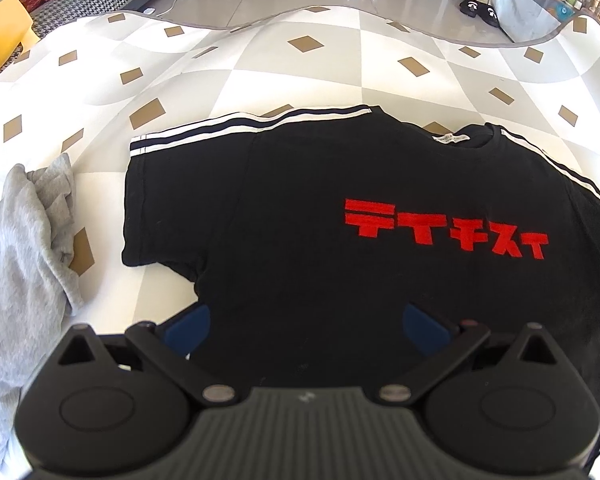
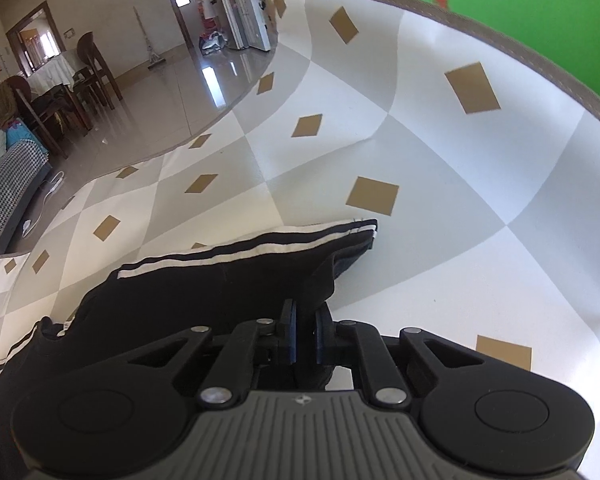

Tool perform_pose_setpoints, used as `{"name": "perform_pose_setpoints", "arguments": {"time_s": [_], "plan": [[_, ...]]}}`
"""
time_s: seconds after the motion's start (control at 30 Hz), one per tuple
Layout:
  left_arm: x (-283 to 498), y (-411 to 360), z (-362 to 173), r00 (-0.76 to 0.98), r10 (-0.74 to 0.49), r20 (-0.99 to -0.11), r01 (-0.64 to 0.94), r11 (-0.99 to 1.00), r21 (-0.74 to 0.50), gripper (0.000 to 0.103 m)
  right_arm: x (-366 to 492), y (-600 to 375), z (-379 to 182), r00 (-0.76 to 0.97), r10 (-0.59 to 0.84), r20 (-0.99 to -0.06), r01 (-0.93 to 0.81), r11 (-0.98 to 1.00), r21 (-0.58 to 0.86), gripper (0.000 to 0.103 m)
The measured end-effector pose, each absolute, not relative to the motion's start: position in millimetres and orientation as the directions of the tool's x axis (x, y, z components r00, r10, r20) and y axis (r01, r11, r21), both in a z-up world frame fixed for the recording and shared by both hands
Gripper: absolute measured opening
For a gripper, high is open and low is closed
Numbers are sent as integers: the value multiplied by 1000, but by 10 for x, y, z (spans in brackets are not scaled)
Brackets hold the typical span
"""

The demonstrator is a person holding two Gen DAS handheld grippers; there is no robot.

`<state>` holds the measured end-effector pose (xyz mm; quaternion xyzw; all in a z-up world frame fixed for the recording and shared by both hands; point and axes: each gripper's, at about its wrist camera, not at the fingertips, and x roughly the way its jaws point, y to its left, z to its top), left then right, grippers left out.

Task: Fold clothes
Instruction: 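Lift the side edge with the right gripper and fold it over the shirt body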

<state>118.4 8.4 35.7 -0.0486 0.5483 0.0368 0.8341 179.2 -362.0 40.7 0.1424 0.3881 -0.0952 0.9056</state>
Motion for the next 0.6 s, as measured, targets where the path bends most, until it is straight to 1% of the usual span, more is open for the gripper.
{"name": "perform_pose_setpoints", "arguments": {"time_s": [0.17,0.37,0.6], "plan": [[1183,80,353,394,7,-919,-112,993,-40,103,1788,-3407,532,719,-46,-694,200,969,143,9],[1178,84,338,387,6,-922,-114,993,-41,103,1767,-3069,638,752,26,-659,44,995,90,9],[1176,77,313,380,4,-925,-115,992,-43,103,1708,-2607,538,727,132,-674,-185,983,-7,8]]}}
